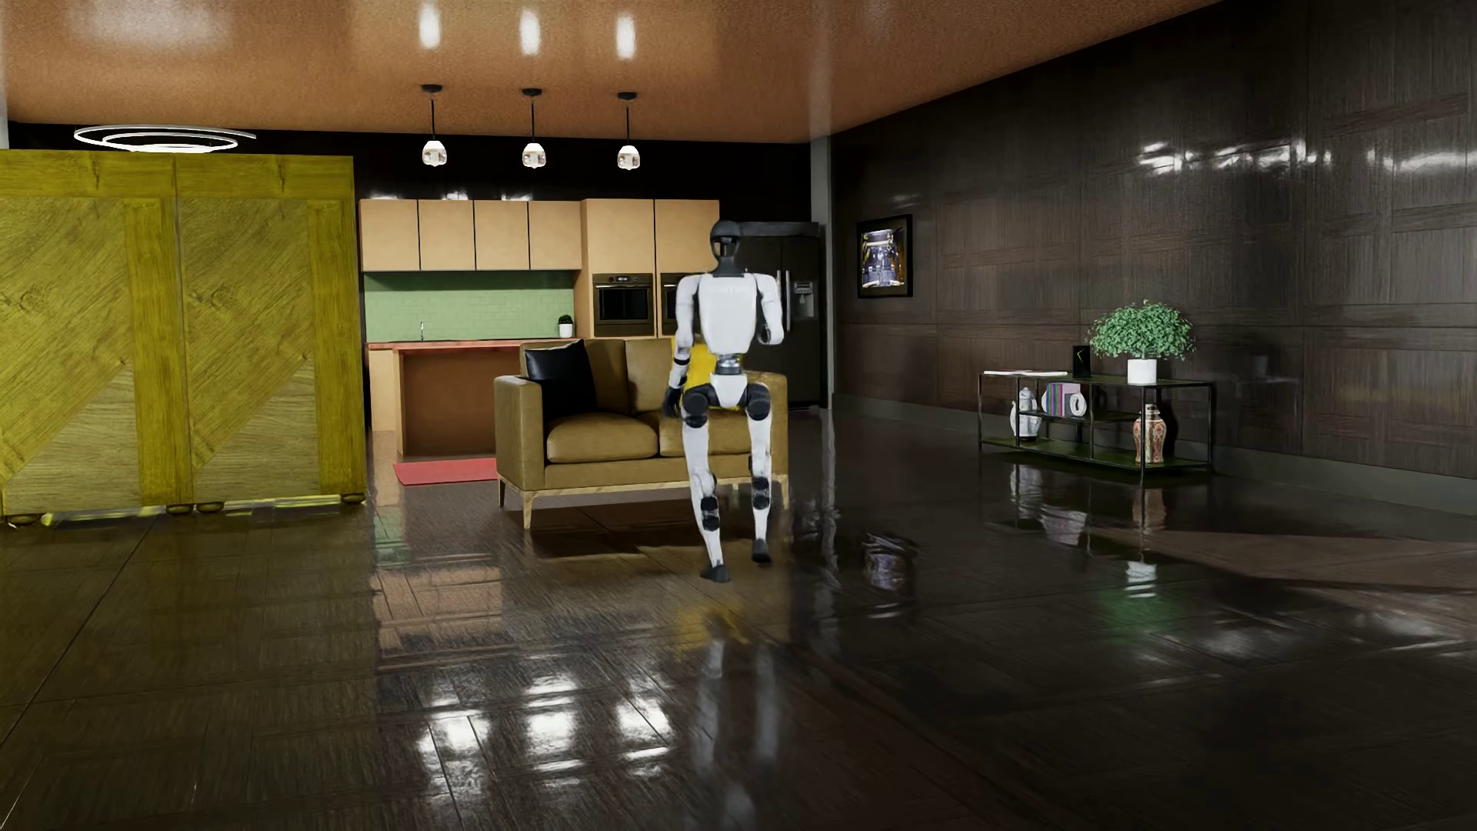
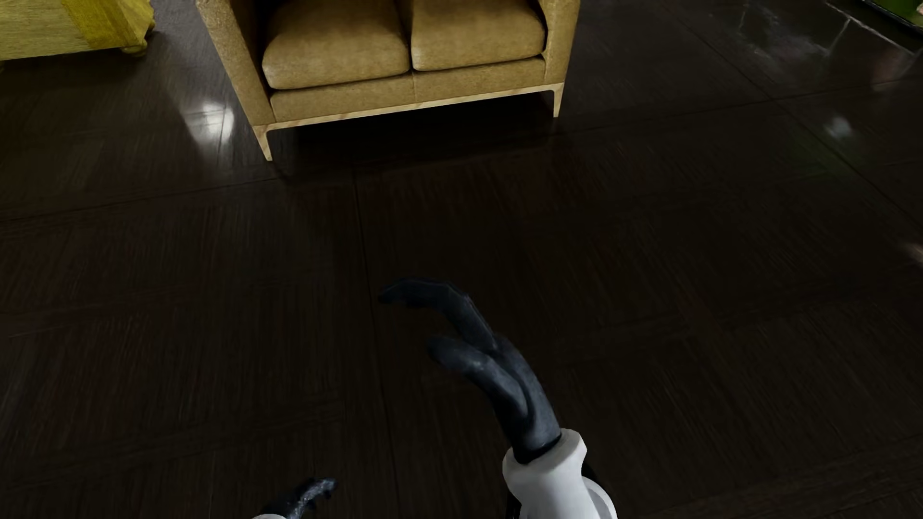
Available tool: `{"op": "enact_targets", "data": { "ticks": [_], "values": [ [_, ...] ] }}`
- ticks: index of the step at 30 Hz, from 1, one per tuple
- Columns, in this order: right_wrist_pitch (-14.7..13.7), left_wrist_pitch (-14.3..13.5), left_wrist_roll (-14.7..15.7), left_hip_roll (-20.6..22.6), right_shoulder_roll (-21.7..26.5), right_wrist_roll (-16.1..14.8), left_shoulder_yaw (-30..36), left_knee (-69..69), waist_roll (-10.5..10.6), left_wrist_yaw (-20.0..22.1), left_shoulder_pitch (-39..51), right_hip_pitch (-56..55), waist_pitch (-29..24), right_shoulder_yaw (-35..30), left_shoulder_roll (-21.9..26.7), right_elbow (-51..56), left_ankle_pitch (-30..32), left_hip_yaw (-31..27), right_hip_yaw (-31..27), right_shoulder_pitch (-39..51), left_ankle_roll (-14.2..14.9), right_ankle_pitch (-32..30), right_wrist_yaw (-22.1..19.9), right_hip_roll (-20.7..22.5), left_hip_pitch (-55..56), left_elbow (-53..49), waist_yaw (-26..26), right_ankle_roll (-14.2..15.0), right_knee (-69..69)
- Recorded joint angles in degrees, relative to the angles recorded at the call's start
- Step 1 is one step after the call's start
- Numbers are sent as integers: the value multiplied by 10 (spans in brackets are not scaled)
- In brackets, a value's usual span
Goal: Walk to the sofa
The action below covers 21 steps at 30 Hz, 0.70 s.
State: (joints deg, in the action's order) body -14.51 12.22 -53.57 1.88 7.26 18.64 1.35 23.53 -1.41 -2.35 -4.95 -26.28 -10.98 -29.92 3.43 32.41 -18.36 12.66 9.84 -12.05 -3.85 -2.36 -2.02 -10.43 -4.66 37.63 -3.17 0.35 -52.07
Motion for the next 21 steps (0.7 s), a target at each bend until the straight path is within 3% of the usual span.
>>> {"op": "enact_targets", "data": {
  "ticks": [1,3,4,5,6,7,8,10,11,12,14,17,19,20,21],
  "values": [
    [0,-3,-9,3,3,-26,30,-12,-1,-4,29,5,4,-17,14,39,-11,-8,19,51,6,-1,-1,0,-27,-2,-4,6,144],
    [33,4,-24,6,-9,-50,83,-55,-1,-18,93,32,11,-34,36,81,-16,-26,23,146,18,10,-20,31,-92,7,-7,27,431],
    [51,7,-29,6,-11,-60,99,-58,0,-19,114,29,12,-39,43,90,-21,-30,20,185,25,33,-26,44,-121,8,-5,84,471],
    [60,13,-24,1,-14,-67,96,-41,2,-14,121,22,13,-43,45,89,-23,-27,19,220,29,9,-31,53,-147,-2,-2,72,438],
    [66,19,-12,-9,-18,-71,81,-21,6,-4,114,15,13,-46,44,82,-5,-22,5,241,32,-38,-36,68,-168,-18,-1,9,387],
    [70,21,7,-22,-24,-80,64,19,12,9,97,18,12,-50,38,76,32,-23,-5,246,25,-92,-44,78,-179,-38,-1,-12,339],
    [71,21,31,-43,-29,-80,47,95,19,18,74,19,10,-50,31,72,91,-26,4,240,26,-77,-53,81,-165,-56,-2,-44,280],
    [59,23,66,-114,-34,-20,31,326,38,16,25,52,4,-37,21,74,219,-33,35,213,32,12,-79,87,-78,-72,-4,-48,208],
    [55,27,58,-147,-36,7,38,421,49,11,0,81,2,-35,22,78,236,-45,49,203,23,44,-84,96,-18,-73,-1,-46,204],
    [54,29,43,-159,-37,30,45,485,58,5,-24,115,1,-36,23,77,192,-55,55,196,2,67,-88,105,40,-70,5,-45,213],
    [52,42,22,-180,-43,76,41,536,66,-7,-71,181,0,-46,23,64,176,-45,47,199,-5,96,-106,125,143,-55,22,-41,246],
    [62,60,26,-165,-49,158,1,423,66,-18,-144,278,5,-45,18,61,169,-24,25,206,1,133,-133,151,263,-24,49,-32,312],
    [76,69,27,-147,-50,207,-28,213,63,-18,-186,333,10,-45,13,67,178,-1,11,210,7,162,-144,163,295,2,57,-25,348],
    [80,72,23,-129,-48,217,-39,64,62,-21,-205,355,13,-53,9,69,184,4,3,214,21,179,-145,167,290,15,58,-21,360],
    [83,72,17,-107,-45,210,-47,-78,59,-25,-219,380,15,-64,3,71,204,0,-5,217,18,187,-144,166,280,27,58,-16,376]
  ]
}}
